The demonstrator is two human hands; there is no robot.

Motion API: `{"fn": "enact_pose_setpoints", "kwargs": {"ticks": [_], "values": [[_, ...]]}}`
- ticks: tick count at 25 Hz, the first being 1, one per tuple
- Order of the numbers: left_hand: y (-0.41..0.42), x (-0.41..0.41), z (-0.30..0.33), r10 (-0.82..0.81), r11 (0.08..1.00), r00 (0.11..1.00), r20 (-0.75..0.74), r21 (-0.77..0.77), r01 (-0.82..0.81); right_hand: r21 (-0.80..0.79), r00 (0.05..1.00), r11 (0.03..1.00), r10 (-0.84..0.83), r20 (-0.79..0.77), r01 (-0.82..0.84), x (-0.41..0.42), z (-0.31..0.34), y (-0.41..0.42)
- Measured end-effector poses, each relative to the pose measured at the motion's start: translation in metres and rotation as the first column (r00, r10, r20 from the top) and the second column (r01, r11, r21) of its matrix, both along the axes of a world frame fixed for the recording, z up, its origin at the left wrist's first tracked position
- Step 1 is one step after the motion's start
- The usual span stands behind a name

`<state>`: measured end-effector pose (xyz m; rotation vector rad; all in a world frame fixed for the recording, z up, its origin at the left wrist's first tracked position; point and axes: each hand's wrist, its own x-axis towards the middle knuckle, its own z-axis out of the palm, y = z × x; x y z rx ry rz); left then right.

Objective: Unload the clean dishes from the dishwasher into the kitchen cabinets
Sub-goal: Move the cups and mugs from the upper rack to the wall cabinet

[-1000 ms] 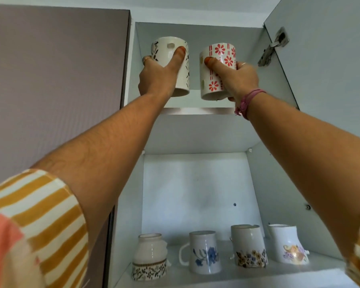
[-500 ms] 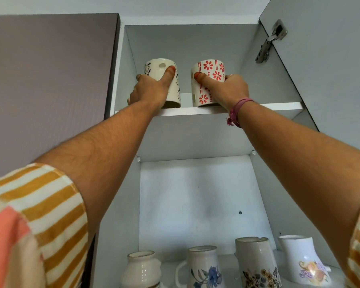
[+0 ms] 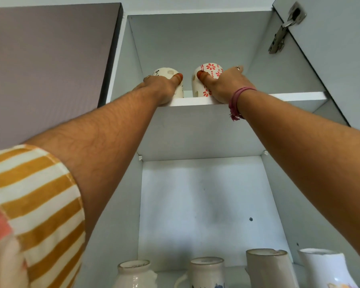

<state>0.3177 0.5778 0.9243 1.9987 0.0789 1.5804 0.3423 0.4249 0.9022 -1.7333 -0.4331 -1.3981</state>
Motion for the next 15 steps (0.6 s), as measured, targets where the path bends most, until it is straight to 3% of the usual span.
{"fn": "enact_pose_setpoints", "kwargs": {"ticks": [2, 4, 8, 10, 12, 15], "values": [[-0.002, 0.0, 0.001, 0.028, 0.999, 0.999, -0.028, 0.032, -0.027, -0.073, 0.973, 0.971, -0.228, 0.03, 0.229, 0.003, -0.005, 0.002], [-0.006, -0.005, -0.002, 0.043, 0.995, 0.997, -0.064, 0.087, -0.037, -0.135, 0.939, 0.929, -0.339, 0.06, 0.344, 0.005, -0.01, 0.002], [-0.008, -0.015, -0.009, 0.136, 0.966, 0.96, -0.243, 0.25, -0.073, -0.117, 0.922, 0.915, -0.377, 0.094, 0.386, 0.006, -0.018, 0.004], [-0.006, -0.015, -0.013, 0.178, 0.968, 0.952, -0.247, 0.217, -0.125, -0.043, 0.927, 0.936, -0.338, 0.165, 0.349, 0.008, -0.025, 0.008], [-0.005, -0.015, -0.023, 0.291, 0.948, 0.944, -0.159, 0.183, -0.261, 0.005, 0.896, 0.94, -0.327, 0.3, 0.341, 0.01, -0.035, 0.01], [-0.005, -0.01, -0.041, 0.353, 0.873, 0.915, 0.193, 0.283, -0.397, -0.019, 0.85, 0.921, -0.35, 0.394, 0.389, 0.012, -0.044, 0.01]]}}
